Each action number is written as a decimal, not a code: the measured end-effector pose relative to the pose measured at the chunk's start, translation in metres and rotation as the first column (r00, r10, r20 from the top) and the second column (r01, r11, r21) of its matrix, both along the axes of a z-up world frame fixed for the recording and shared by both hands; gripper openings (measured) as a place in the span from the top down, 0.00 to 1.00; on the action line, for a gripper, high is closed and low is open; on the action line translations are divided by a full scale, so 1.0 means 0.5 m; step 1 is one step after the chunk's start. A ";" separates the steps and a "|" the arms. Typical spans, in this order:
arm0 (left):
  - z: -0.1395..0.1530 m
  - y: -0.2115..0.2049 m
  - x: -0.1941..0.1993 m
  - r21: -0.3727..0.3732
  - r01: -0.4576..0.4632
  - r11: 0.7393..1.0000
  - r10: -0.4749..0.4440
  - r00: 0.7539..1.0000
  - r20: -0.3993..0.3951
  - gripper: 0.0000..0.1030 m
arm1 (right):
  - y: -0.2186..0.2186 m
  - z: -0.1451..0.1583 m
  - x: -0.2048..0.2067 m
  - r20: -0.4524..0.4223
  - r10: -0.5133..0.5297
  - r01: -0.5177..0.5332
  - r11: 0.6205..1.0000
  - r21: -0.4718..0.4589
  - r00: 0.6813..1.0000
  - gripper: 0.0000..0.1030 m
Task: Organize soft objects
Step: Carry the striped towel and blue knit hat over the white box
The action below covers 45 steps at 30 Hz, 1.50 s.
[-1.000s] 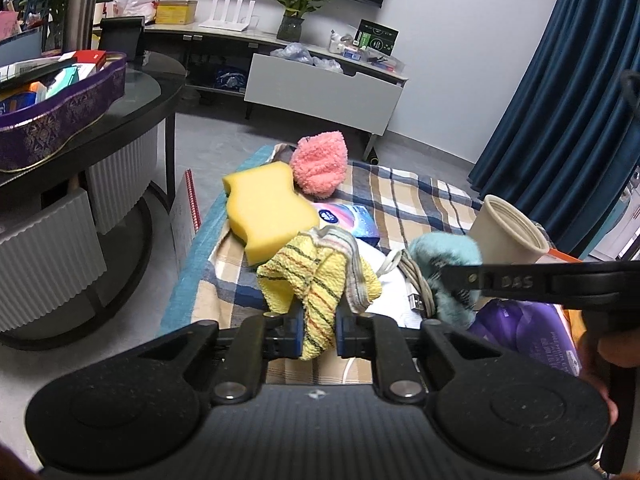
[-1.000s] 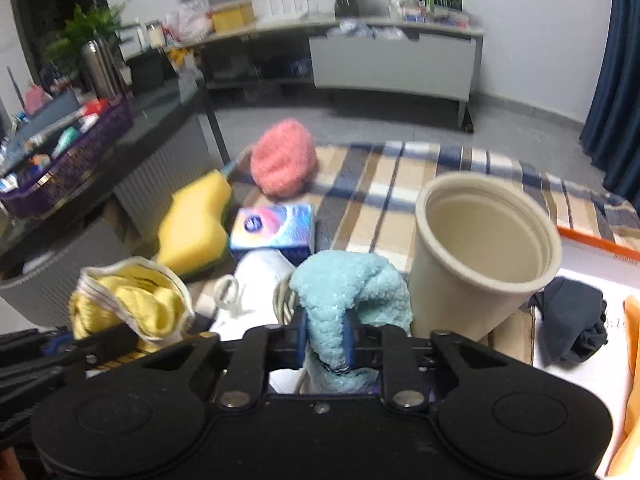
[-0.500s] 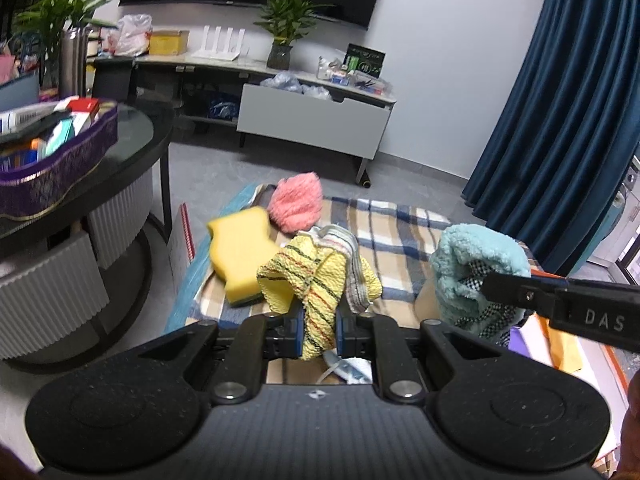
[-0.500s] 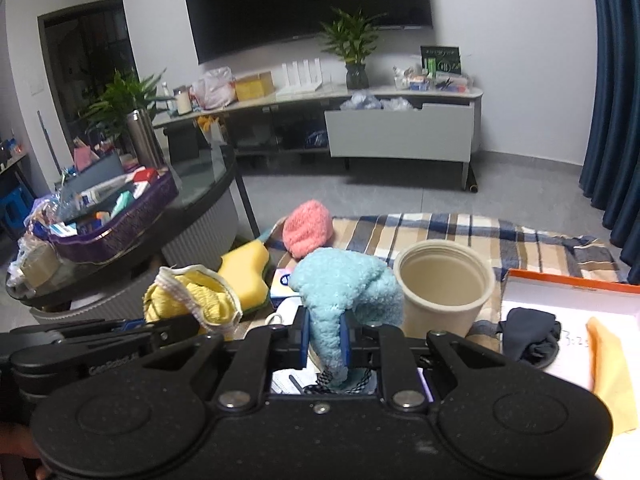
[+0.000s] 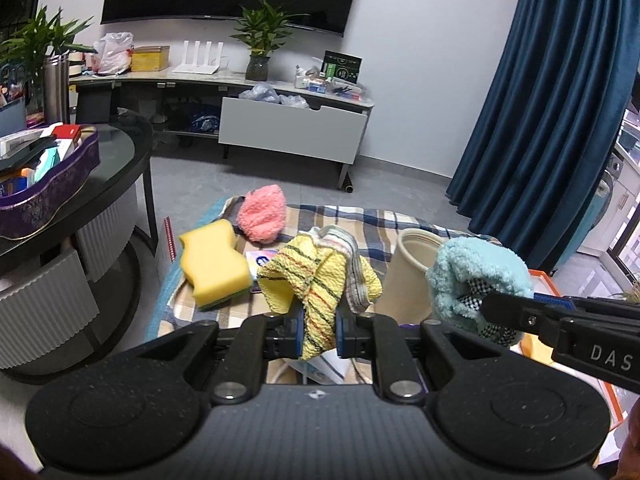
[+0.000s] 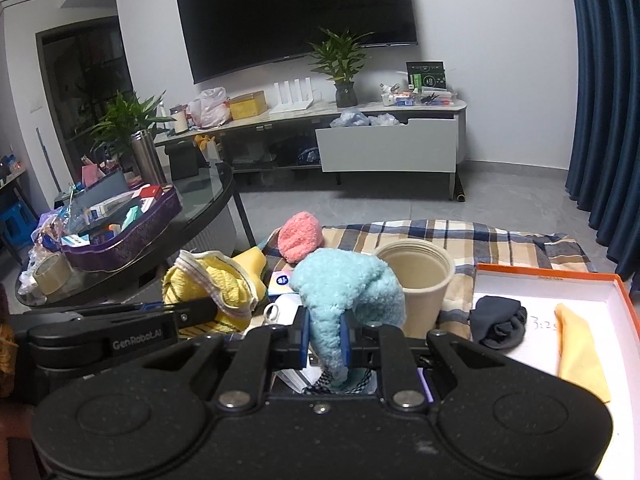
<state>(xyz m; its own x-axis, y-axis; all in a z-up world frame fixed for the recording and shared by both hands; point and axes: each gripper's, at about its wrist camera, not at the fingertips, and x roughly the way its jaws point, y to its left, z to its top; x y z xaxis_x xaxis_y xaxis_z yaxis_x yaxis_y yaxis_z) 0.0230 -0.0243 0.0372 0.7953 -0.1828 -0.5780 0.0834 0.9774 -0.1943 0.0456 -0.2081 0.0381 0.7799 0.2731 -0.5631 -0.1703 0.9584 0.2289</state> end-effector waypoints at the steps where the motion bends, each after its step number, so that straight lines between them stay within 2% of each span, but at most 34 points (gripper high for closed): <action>1: 0.001 -0.004 -0.001 0.001 0.003 1.000 -0.003 1.000 0.002 0.84 | -0.003 0.002 -0.006 0.003 -0.003 0.003 1.000 -0.002 1.000 0.82; 27: 0.002 -0.102 -0.014 0.038 0.101 0.994 -0.101 0.995 -0.005 0.84 | -0.109 0.006 -0.064 0.015 -0.111 0.111 0.994 0.022 0.994 0.82; 45: 0.011 -0.179 -0.006 0.052 0.189 0.981 -0.189 0.982 -0.001 0.84 | -0.185 0.016 -0.088 0.036 -0.192 0.191 0.981 0.028 0.981 0.81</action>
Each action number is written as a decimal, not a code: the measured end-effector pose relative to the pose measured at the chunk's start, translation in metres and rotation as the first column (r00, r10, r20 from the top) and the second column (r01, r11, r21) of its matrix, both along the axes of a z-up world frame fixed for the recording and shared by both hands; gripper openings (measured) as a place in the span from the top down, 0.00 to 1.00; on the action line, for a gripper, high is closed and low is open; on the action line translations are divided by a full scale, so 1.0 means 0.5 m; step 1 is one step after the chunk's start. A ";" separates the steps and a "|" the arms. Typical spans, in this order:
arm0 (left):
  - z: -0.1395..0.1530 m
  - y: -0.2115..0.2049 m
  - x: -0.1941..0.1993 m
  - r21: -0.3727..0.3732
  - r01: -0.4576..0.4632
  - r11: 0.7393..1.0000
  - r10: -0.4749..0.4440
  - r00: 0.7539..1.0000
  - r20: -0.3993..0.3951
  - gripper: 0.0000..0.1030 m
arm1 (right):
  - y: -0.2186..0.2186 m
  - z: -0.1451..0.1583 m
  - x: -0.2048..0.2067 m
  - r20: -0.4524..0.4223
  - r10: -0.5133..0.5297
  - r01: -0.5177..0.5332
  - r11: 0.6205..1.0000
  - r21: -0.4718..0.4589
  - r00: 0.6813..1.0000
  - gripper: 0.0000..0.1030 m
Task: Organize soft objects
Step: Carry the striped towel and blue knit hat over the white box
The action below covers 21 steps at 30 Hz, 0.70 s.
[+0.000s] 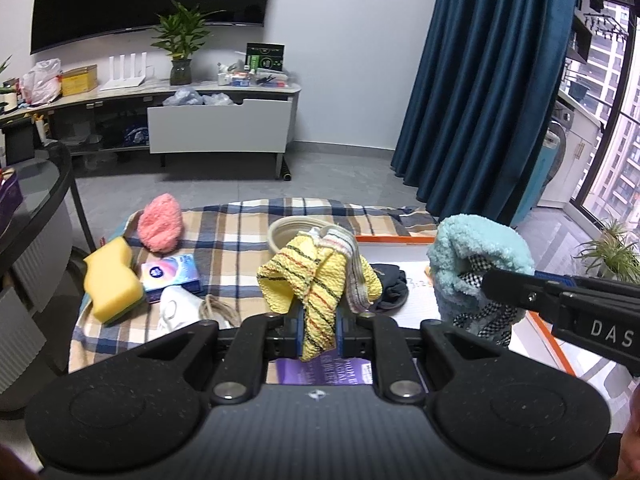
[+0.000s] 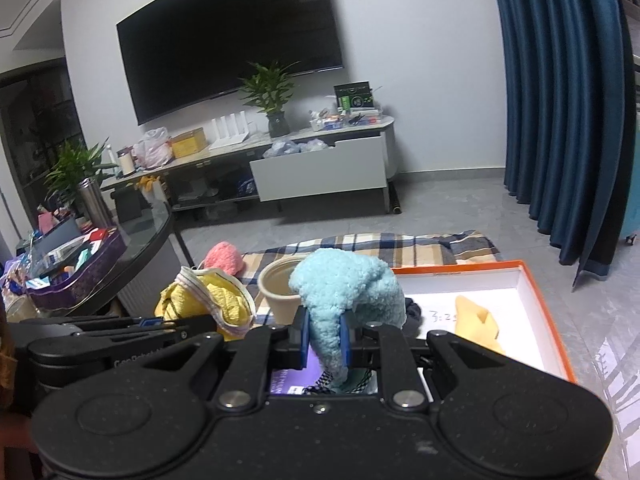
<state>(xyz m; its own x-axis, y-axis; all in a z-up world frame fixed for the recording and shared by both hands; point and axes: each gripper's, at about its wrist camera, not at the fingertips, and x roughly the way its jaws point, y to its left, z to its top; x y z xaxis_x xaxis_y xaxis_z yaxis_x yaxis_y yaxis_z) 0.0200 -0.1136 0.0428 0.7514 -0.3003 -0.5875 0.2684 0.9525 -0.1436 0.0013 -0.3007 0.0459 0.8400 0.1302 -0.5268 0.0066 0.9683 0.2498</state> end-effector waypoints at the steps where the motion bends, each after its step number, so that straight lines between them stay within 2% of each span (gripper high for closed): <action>1: -0.001 -0.004 0.001 0.000 0.004 1.000 -0.004 1.000 0.000 0.84 | -0.005 0.000 -0.001 0.001 -0.006 0.006 1.000 0.000 1.000 0.81; 21: -0.009 -0.088 0.021 0.000 0.096 0.995 -0.096 0.995 -0.015 0.84 | -0.084 -0.007 -0.023 0.007 -0.110 0.110 0.994 0.019 0.994 0.81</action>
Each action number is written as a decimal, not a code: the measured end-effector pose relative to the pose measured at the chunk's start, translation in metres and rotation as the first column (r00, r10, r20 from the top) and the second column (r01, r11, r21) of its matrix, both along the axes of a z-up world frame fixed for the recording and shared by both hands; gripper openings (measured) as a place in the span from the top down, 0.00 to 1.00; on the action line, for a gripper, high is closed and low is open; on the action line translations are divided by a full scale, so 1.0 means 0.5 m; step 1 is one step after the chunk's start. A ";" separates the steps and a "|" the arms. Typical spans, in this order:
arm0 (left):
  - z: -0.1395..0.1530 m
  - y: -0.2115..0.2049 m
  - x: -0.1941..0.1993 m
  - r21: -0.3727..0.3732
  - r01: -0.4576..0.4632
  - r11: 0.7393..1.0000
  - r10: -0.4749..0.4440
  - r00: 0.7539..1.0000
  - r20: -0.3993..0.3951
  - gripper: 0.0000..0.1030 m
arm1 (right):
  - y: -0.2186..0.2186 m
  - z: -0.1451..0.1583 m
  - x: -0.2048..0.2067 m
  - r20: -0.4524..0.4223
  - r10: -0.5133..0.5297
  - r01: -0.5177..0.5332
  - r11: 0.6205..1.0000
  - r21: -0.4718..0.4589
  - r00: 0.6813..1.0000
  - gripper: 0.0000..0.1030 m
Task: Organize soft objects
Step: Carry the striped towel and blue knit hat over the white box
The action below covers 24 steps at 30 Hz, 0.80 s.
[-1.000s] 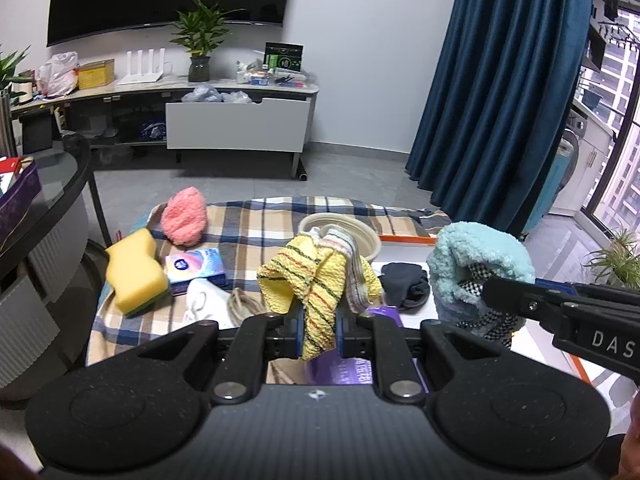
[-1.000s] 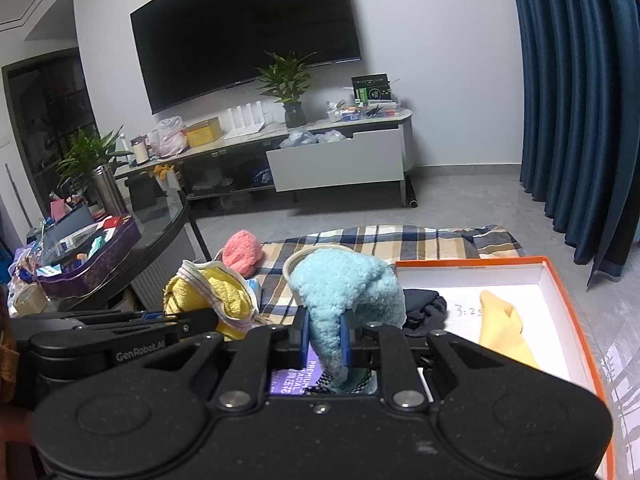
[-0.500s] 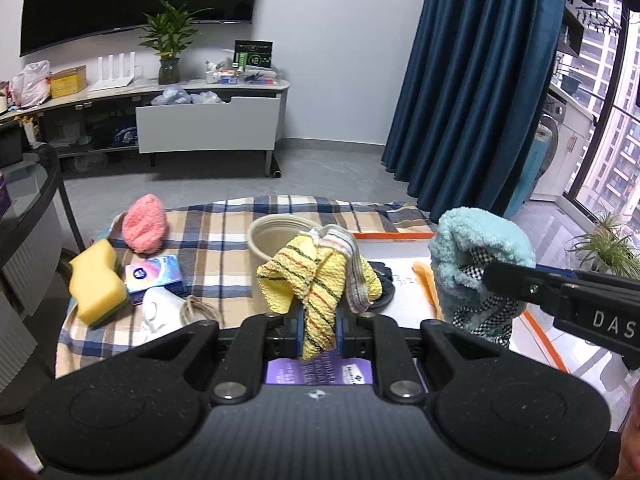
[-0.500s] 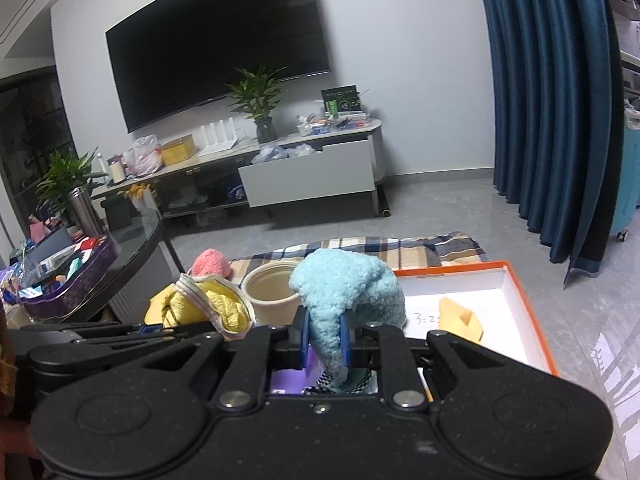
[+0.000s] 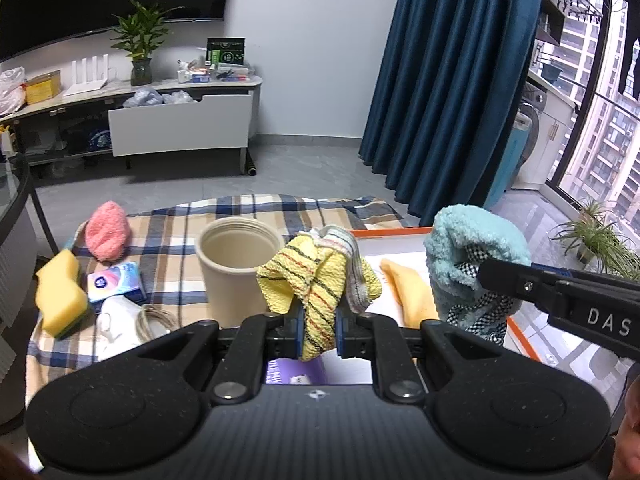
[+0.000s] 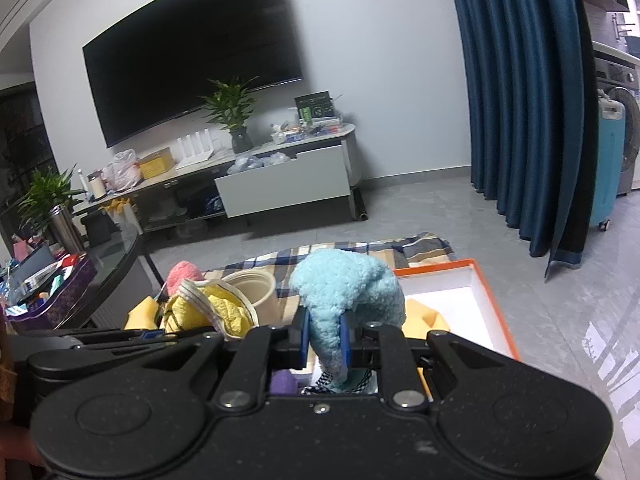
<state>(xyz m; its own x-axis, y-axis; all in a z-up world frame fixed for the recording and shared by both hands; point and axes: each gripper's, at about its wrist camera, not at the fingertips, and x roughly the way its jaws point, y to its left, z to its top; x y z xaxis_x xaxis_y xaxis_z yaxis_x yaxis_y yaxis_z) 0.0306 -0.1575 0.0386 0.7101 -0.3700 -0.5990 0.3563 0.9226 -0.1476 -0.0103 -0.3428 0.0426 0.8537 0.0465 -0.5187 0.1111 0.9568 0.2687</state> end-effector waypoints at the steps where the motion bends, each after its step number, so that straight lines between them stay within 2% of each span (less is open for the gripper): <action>1: -0.001 -0.004 0.002 -0.001 0.005 1.000 -0.005 1.000 -0.003 0.84 | -0.005 0.000 -0.001 0.001 -0.007 0.007 1.000 0.001 1.000 0.81; 15: -0.015 -0.076 0.025 -0.005 0.077 0.997 -0.077 0.996 -0.032 0.84 | -0.076 -0.012 -0.008 -0.005 -0.092 0.092 0.996 0.008 0.996 0.81; 24: -0.023 -0.113 0.034 0.001 0.094 0.996 -0.093 0.995 -0.046 0.84 | -0.108 -0.027 -0.005 -0.017 -0.121 0.122 0.993 0.010 0.992 0.81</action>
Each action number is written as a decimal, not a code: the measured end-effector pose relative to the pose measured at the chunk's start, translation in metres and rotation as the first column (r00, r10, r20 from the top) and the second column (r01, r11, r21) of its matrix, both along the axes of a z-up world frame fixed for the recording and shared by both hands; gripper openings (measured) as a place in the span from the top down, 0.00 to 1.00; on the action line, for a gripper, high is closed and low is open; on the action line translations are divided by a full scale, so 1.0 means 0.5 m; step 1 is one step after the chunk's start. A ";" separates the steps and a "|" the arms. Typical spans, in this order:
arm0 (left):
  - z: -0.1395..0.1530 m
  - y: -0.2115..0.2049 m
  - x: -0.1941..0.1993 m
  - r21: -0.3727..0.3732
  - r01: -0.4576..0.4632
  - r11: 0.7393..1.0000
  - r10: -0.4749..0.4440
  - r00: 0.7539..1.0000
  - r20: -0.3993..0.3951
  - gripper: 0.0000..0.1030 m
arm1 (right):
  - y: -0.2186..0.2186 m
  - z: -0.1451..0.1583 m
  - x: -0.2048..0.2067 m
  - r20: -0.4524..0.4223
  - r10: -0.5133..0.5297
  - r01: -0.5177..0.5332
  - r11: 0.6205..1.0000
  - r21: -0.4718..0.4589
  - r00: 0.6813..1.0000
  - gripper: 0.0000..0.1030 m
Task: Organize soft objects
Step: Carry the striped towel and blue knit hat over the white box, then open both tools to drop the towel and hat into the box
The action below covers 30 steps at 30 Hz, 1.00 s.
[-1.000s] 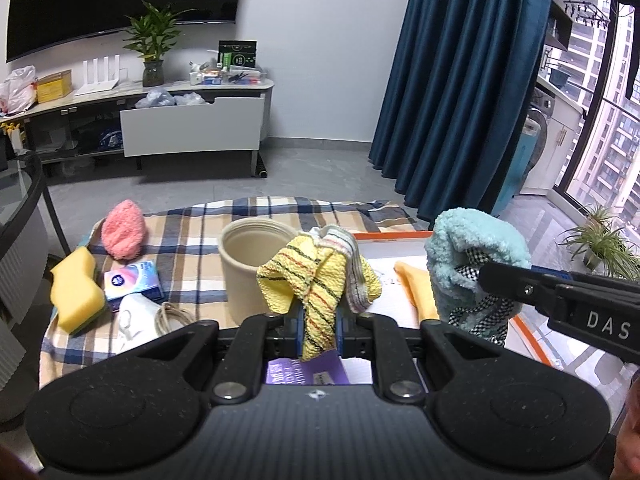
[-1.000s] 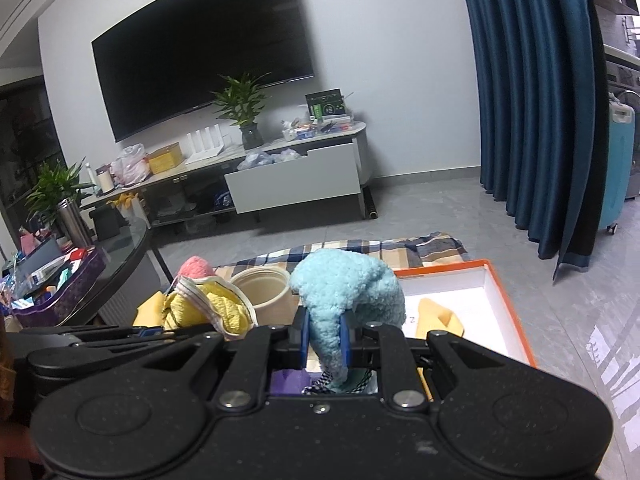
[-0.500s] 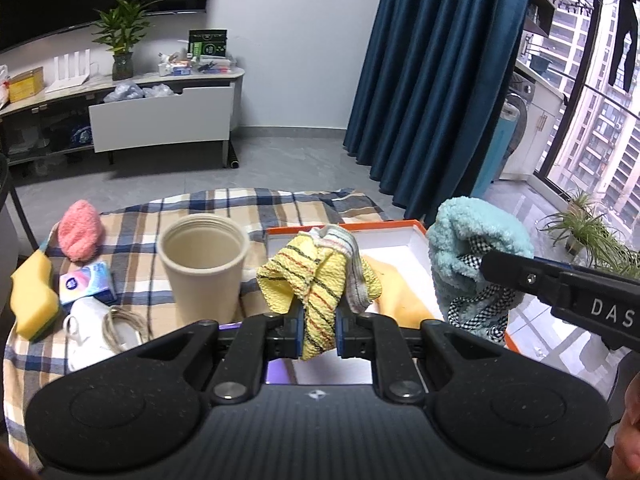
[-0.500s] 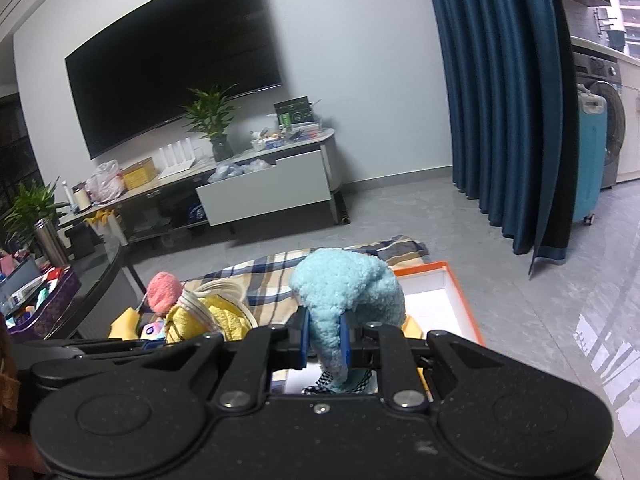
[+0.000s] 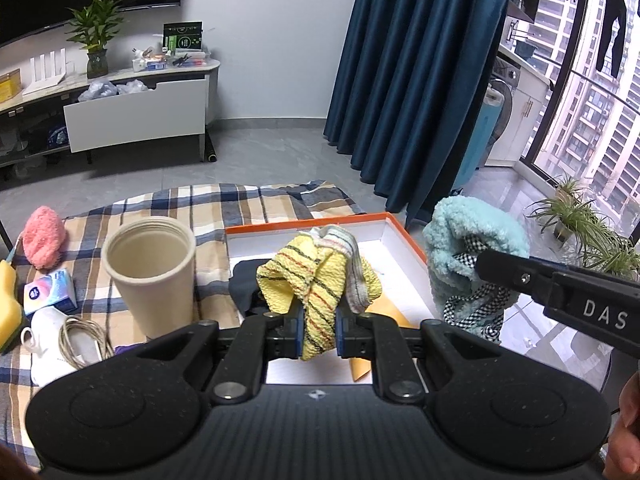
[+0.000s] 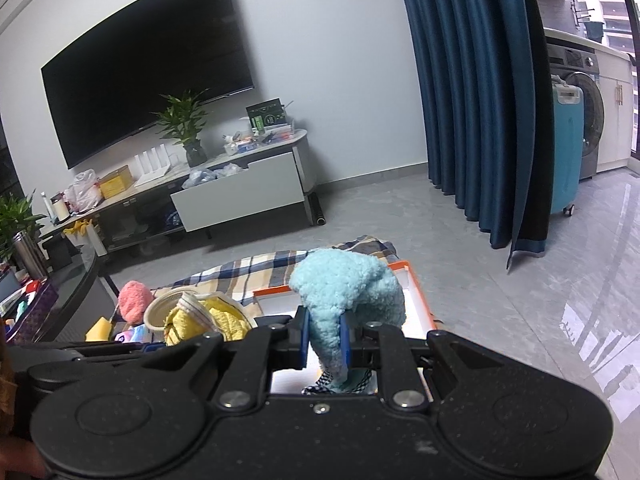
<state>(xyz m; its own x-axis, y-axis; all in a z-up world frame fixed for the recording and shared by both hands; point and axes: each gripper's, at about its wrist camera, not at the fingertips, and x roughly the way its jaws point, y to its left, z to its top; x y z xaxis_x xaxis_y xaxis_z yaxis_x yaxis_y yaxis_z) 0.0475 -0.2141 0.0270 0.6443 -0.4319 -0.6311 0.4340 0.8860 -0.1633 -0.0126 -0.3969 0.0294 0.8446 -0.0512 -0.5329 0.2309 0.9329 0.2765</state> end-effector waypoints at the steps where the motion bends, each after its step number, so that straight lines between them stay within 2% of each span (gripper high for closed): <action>1: -0.001 -0.004 0.001 0.001 -0.001 1.000 0.001 1.000 -0.001 0.84 | -0.004 -0.002 0.001 -0.002 -0.004 0.004 1.000 0.001 1.000 0.81; 30: -0.058 -0.109 0.037 0.030 0.060 0.998 -0.057 0.994 -0.089 0.84 | -0.082 -0.075 0.086 -0.090 -0.026 0.027 1.000 0.002 0.996 0.81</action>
<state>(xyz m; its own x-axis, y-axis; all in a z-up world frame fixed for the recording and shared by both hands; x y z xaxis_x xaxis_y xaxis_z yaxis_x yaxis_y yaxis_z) 0.0661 -0.2686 -0.0018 0.5601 -0.4457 -0.6983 0.4703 0.8650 -0.1749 0.0306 -0.4381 -0.0081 0.7919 -0.0713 -0.6065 0.2796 0.9253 0.2563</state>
